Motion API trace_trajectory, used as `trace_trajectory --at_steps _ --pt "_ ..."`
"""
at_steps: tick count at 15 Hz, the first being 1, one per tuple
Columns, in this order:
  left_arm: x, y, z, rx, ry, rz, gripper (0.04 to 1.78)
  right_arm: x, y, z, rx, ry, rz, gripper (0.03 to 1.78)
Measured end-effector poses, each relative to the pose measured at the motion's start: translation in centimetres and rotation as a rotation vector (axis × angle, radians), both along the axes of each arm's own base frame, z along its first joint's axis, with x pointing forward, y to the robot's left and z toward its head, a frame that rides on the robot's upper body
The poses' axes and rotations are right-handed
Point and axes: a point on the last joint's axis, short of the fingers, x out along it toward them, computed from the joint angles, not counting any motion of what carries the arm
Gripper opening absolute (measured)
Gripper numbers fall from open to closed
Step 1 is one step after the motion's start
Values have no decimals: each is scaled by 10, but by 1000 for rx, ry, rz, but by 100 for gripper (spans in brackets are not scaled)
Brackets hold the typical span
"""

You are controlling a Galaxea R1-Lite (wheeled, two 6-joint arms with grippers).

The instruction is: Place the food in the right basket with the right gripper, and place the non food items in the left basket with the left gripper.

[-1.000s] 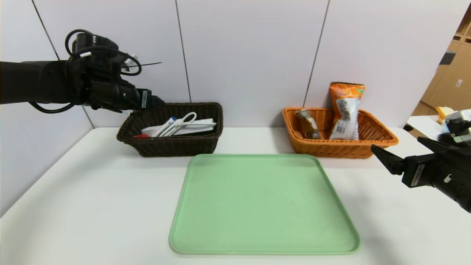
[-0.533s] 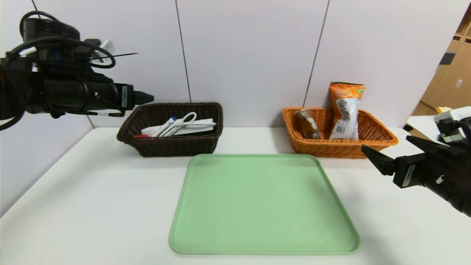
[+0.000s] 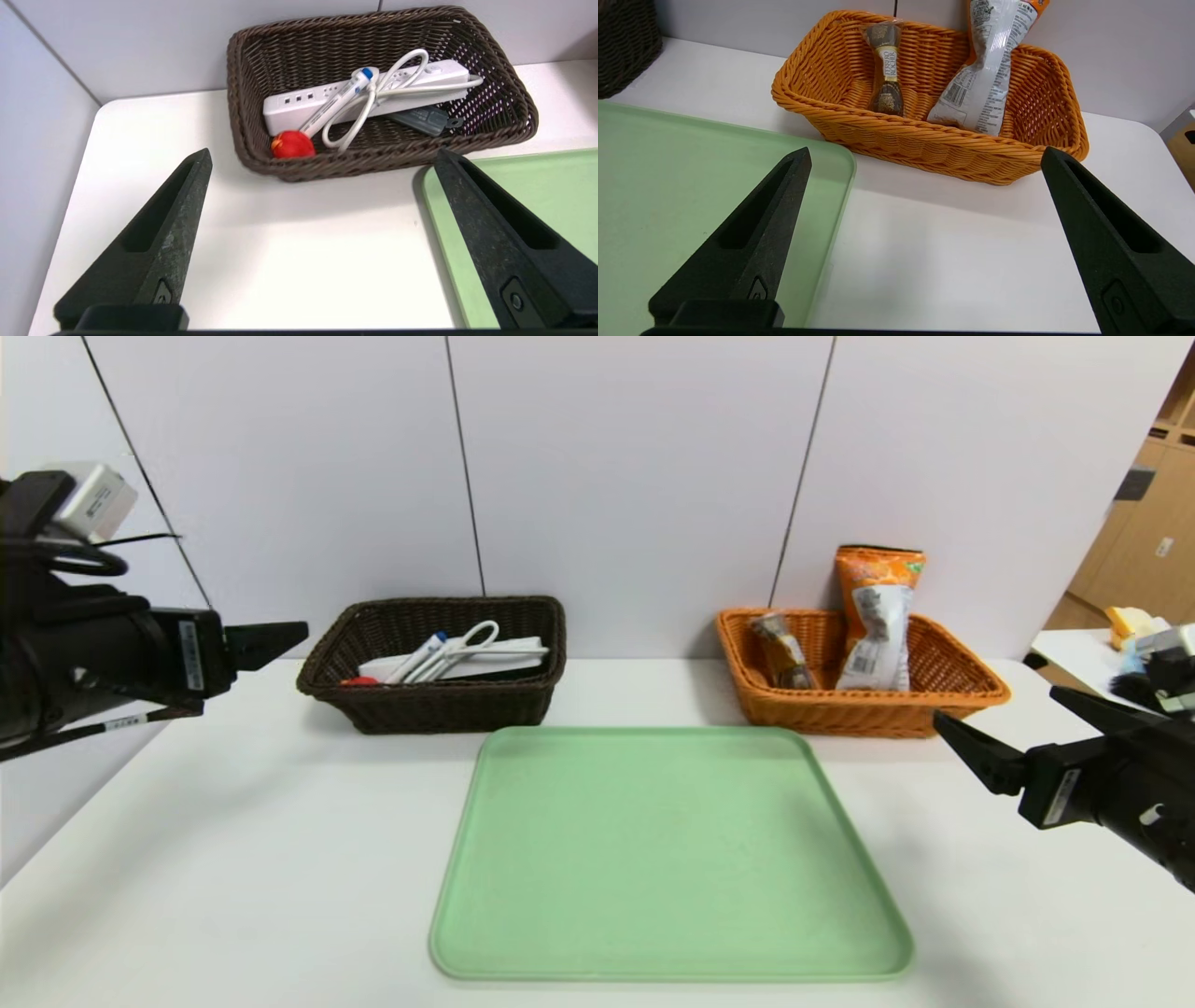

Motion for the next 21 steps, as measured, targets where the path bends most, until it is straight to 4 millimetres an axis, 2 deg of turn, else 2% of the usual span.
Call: trace_trajectory --at_steps 6,10,15,21 --pt "-82 12 -40 -8 -55 61 169 -46 -11 -13 20 -18 -17 170" --pt "-120 20 -73 -7 -73 113 169 -73 -20 -28 54 -24 -49 170" --pt "-151 22 -114 -7 -85 90 169 -103 -32 -41 67 -34 -144 170" --pt "-170 22 -136 -13 -108 74 169 -137 -37 -46 75 -105 -173 170"
